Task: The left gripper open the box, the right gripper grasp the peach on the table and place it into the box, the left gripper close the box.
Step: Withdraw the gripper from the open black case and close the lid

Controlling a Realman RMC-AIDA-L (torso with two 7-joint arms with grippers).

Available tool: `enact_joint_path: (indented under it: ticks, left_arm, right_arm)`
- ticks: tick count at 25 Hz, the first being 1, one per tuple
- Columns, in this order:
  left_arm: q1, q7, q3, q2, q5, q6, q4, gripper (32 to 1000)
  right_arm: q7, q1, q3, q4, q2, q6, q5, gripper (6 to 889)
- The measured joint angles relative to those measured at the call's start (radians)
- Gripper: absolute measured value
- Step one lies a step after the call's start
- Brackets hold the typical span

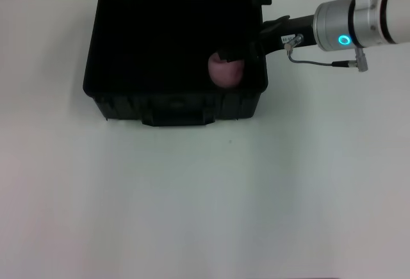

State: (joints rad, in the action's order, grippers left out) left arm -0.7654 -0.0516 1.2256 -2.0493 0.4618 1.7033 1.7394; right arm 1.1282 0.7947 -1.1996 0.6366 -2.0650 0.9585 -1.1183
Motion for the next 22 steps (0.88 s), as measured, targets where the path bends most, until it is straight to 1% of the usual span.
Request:
enact_joint_path:
  ticks: [5,8,9,10,14,16,20,21,22]
  left_arm:
    - [0.0,-0.001,0.0,0.0,-0.002,0.001,0.0,453]
    - [0.002,-0.002,0.0,0.0,-0.002,0.001,0.0,454]
    - [0.002,-0.002,0.0,0.0,-0.002,0.001,0.0,454]
    - [0.002,-0.002,0.0,0.0,-0.002,0.001,0.0,454]
    - [0.003,-0.002,0.0,0.0,-0.002,0.001,0.0,456]
    - [0.004,-0.002,0.0,0.0,-0.003,0.001,0.0,456]
    - [0.007,-0.002,0.0,0.0,-0.005,0.001,0.0,457]
    - [0.008,-0.002,0.0,0.0,-0.005,0.001,0.001,458]
    - [0.009,-0.002,0.0,0.0,-0.005,0.001,0.001,458]
  right_arm:
    - [-0.002,0.003,0.0,0.0,0.0,0.002,0.0,868]
    - [-0.014,0.006,0.0,0.012,0.001,0.015,0.002,867]
    - [-0.038,0.006,0.0,0.033,0.002,0.038,0.009,867]
    - [-0.038,0.006,0.0,0.033,0.002,0.038,0.009,867]
    - [-0.117,0.006,0.0,0.071,0.007,0.105,0.038,867]
    - [-0.152,0.004,0.001,0.098,0.014,0.132,0.062,867]
    - [-0.201,-0.01,0.005,0.161,0.025,0.186,0.104,867]
    - [-0.21,-0.012,0.007,0.172,0.029,0.199,0.109,867]
    - [-0.232,-0.012,0.006,0.187,0.039,0.229,0.119,867]
